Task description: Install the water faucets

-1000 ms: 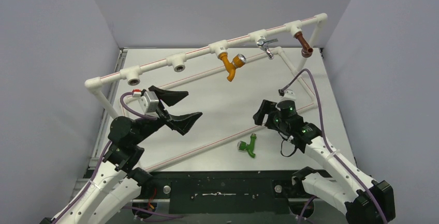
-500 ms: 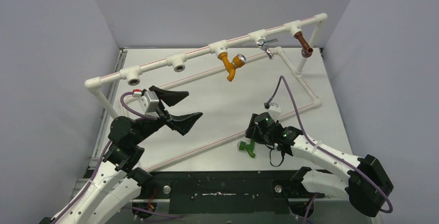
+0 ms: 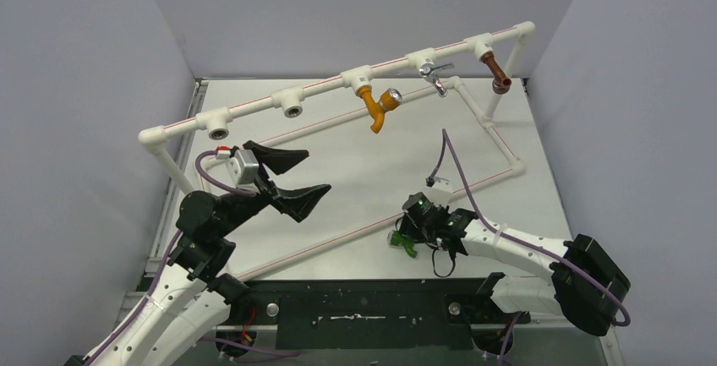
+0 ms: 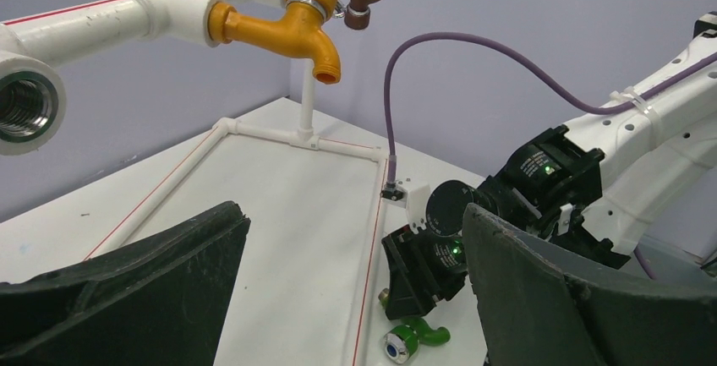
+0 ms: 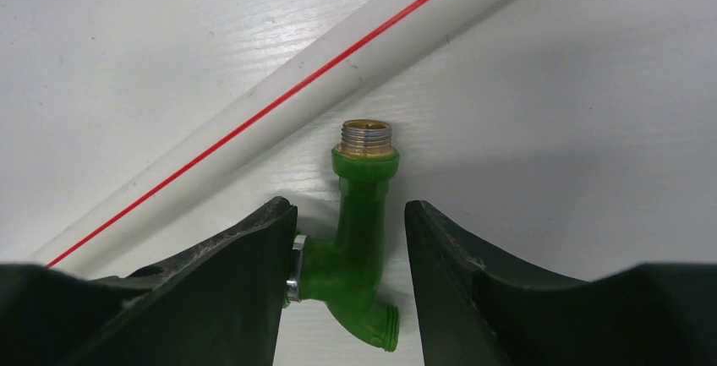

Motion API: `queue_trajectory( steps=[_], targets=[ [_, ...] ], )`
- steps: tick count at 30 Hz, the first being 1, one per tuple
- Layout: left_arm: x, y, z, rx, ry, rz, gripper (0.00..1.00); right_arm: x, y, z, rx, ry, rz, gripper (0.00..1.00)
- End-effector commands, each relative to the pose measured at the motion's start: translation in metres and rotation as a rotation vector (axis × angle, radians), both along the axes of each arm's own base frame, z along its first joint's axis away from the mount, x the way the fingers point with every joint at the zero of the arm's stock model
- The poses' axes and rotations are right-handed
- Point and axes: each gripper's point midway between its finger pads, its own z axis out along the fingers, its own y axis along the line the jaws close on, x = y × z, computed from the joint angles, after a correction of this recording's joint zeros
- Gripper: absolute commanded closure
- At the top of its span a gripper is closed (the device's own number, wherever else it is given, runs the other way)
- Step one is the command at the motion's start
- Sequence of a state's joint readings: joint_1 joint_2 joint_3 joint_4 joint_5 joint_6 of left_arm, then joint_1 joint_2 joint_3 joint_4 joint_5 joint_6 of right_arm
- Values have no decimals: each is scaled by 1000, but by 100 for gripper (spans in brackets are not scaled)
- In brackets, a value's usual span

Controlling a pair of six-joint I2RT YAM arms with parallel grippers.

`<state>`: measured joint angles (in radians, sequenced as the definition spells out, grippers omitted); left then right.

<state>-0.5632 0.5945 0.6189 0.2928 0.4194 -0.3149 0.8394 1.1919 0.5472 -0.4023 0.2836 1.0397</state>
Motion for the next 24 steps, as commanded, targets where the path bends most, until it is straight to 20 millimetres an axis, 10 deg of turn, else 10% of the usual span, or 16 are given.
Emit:
queue_trajectory(
  steps=[1,10,18,24],
  targets=[
    [-10,3,34,-61,-74,-11,3,4,-1,-6,-9,-21,-45,50],
    [-7,3,32,-53,-67,-3,3,-2,0,-19,-41,4,-24,66],
    [-3,0,27,-30,-45,-4,3,-6,-7,-12,-53,-10,0,100],
    [2,-2,22,-4,-23,7,3,1,1,14,-17,-100,83,100]
  ],
)
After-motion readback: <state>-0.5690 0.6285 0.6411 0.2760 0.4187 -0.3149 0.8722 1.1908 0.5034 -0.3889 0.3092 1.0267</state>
